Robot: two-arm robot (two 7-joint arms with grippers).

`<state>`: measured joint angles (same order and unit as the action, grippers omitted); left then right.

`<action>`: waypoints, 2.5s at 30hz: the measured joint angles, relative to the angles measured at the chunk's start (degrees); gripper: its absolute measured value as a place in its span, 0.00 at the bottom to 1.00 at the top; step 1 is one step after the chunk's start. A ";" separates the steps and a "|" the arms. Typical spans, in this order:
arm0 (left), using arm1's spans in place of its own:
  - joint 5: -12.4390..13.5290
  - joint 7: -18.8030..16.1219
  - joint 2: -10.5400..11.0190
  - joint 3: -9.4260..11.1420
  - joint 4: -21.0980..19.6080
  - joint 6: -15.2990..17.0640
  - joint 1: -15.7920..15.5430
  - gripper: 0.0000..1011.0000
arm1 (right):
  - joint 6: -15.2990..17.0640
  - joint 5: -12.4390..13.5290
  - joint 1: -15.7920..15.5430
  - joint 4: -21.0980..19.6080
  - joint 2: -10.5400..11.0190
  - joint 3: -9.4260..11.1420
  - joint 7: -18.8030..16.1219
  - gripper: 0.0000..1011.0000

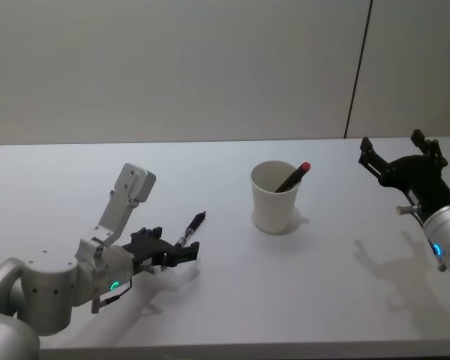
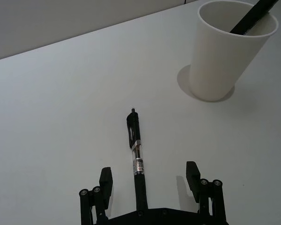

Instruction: Place the pen into the pen holder.

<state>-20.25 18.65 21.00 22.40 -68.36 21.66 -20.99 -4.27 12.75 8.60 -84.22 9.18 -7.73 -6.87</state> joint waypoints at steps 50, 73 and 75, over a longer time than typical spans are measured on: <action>-0.55 -1.75 -0.57 -0.61 4.65 -4.11 -0.45 0.99 | 0.00 0.00 0.00 0.00 0.00 0.00 0.00 0.99; 0.69 -1.39 -0.84 -0.79 5.53 -5.81 -1.07 0.99 | 0.00 0.00 0.00 0.00 0.00 0.00 0.00 0.99; 0.77 -1.34 -0.85 -0.81 5.58 -5.84 -1.12 0.99 | 0.00 0.00 0.00 0.00 0.00 0.00 0.00 0.99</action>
<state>-19.49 17.30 20.14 21.59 -62.78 15.82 -22.10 -4.27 12.75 8.61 -84.22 9.18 -7.73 -6.87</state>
